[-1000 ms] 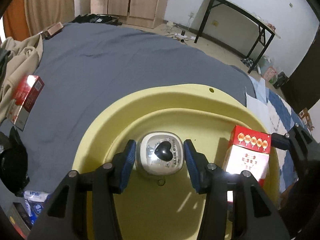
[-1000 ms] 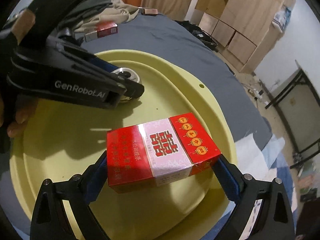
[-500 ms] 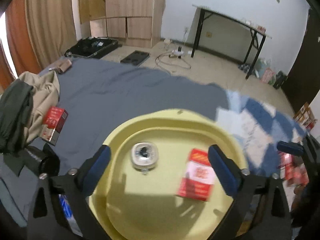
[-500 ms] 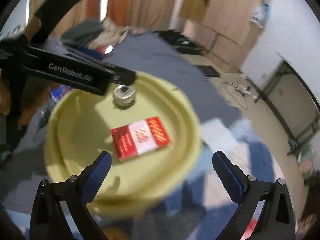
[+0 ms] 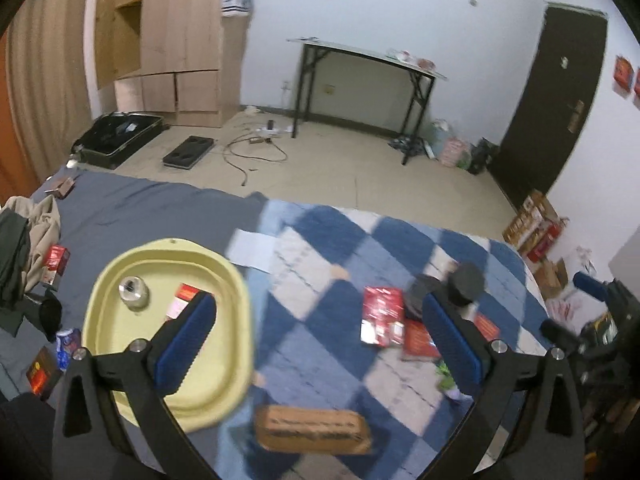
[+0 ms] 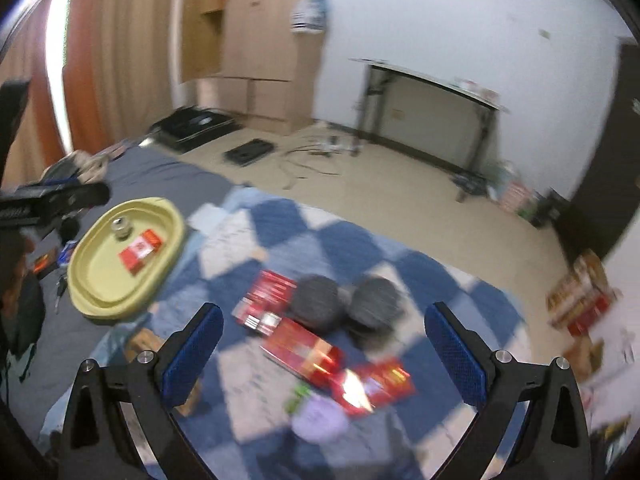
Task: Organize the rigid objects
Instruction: 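Move both grippers back from the yellow tray toward the rug objects, then grasp the red lighter with left gripper while right gripper grasps a red box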
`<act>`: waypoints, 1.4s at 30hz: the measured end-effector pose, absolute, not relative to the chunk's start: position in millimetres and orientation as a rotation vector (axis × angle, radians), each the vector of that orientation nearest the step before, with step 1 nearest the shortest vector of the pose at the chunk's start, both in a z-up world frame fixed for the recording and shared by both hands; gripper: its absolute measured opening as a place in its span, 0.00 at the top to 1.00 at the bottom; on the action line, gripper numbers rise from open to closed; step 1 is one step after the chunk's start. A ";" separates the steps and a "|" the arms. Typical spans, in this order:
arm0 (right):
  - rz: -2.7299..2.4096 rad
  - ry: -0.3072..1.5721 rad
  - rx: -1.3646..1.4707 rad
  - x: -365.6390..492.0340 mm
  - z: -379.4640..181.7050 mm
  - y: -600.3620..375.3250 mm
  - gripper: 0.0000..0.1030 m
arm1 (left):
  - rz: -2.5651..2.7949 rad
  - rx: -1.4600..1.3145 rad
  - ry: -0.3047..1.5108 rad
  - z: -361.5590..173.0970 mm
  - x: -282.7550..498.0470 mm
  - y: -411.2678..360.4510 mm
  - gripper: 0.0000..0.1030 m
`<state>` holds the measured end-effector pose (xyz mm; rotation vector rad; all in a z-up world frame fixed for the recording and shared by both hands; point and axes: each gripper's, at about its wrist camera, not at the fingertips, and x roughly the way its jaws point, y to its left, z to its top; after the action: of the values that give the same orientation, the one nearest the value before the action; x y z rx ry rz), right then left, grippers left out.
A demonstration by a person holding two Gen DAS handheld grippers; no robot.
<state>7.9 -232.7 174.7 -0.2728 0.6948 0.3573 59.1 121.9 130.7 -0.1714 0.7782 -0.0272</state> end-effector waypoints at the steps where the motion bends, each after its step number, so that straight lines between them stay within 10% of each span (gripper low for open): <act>1: 0.335 0.696 -0.263 0.3 175.3 -242.0 0.00 | -0.033 -0.166 0.781 130.3 57.1 114.2 0.01; 42: 0.237 0.725 -0.098 -9.1 84.9 -340.8 0.00 | -0.075 -0.150 0.923 21.4 63.6 51.2 0.01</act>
<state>-9.1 -340.8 84.9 -0.0985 0.7253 0.2372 63.6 51.2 21.4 -0.1497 0.9226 -0.0753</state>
